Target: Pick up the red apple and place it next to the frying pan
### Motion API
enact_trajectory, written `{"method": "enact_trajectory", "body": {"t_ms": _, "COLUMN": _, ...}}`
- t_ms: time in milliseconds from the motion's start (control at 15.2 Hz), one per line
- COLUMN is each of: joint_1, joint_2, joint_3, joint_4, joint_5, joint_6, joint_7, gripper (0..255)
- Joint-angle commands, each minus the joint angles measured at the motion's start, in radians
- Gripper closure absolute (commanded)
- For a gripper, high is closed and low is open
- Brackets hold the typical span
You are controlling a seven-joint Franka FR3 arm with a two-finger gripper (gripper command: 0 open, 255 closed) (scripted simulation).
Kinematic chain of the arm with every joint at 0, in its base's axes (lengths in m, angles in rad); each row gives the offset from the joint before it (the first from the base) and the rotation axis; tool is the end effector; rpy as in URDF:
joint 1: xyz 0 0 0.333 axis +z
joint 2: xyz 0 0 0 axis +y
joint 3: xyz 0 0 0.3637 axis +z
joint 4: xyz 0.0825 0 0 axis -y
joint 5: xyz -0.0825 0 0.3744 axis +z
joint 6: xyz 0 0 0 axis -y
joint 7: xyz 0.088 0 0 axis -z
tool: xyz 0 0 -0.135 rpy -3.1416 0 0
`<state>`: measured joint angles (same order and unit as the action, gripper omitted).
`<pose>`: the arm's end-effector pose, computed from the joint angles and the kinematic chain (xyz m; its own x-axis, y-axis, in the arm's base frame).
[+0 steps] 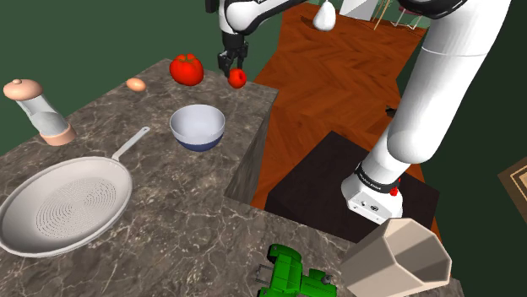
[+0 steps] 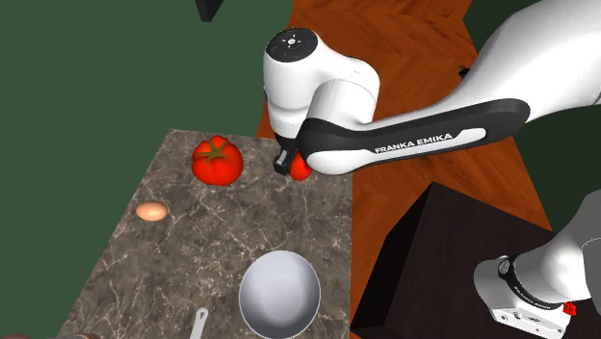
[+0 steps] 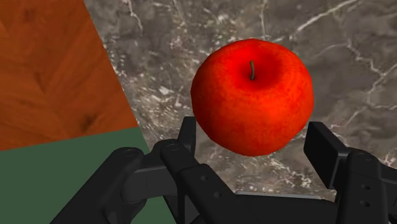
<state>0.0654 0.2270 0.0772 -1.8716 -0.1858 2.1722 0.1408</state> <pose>0.6210 0.0748 0.4245 0.9908 0.1040 0.0869 0.0920 -0.9870 0.1317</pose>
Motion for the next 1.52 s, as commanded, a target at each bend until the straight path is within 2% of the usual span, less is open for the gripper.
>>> {"method": "enact_trajectory", "body": {"t_ms": 0, "joint_1": -0.001, "joint_2": -0.008, "joint_3": 0.001, "joint_4": 0.016, "joint_5": 0.004, "joint_6": -0.024, "joint_7": -0.006, "gripper": 255}}
{"method": "enact_trajectory", "body": {"t_ms": 990, "joint_1": 0.000, "joint_2": -0.056, "joint_3": 0.005, "joint_4": 0.143, "joint_5": 0.023, "joint_6": -0.197, "joint_7": -0.035, "gripper": 255}}
{"method": "enact_trajectory", "body": {"t_ms": 1452, "joint_1": 0.098, "joint_2": 0.028, "joint_3": 0.061, "joint_4": 0.263, "joint_5": -0.007, "joint_6": -0.257, "joint_7": 0.117, "gripper": 255}}
